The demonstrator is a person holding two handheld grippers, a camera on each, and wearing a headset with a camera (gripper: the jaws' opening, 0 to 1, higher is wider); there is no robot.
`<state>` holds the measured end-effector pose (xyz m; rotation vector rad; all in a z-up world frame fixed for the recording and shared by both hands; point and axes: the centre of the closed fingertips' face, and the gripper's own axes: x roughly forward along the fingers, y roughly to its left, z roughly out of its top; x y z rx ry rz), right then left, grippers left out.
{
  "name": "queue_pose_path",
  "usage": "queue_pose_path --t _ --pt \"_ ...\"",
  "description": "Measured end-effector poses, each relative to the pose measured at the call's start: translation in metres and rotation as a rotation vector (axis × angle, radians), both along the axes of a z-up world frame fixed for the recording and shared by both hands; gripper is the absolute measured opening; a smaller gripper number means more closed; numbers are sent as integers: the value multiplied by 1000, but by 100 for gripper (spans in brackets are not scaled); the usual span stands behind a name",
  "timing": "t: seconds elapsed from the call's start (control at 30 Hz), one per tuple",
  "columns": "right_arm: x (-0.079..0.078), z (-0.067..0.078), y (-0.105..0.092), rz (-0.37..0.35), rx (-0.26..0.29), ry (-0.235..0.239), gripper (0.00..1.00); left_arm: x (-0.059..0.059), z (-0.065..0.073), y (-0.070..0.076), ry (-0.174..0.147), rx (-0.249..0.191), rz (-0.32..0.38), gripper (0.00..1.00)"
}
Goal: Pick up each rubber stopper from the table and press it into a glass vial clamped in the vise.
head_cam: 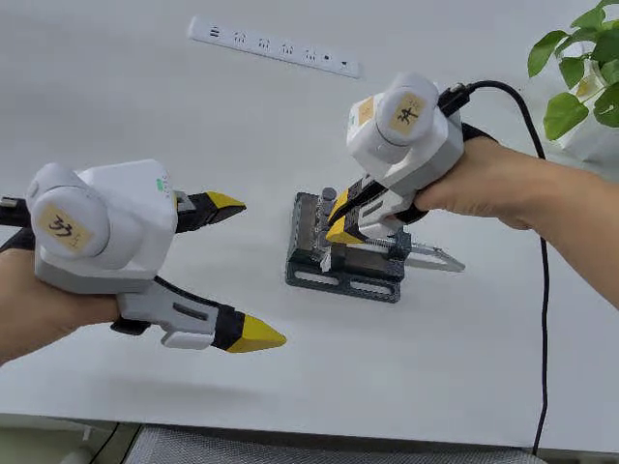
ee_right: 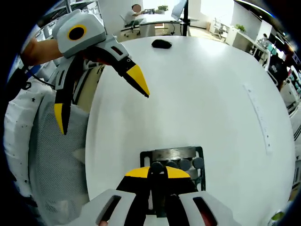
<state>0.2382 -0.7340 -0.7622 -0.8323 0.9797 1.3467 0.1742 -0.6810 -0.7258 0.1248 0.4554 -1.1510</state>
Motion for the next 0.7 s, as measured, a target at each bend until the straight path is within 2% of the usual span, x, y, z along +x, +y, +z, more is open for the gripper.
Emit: queue_pose_path --t 0.4,0.63,0.7 --pt "5 25 -24 -102 94 -52 16 4 5 0 -14 2 0 95" --pt "0 32 -42 -153 129 -65 20 7 6 0 -19 11 -7 98" --pt "0 33 -48 -168 139 -67 21 8 7 1 -29 10 -9 99"
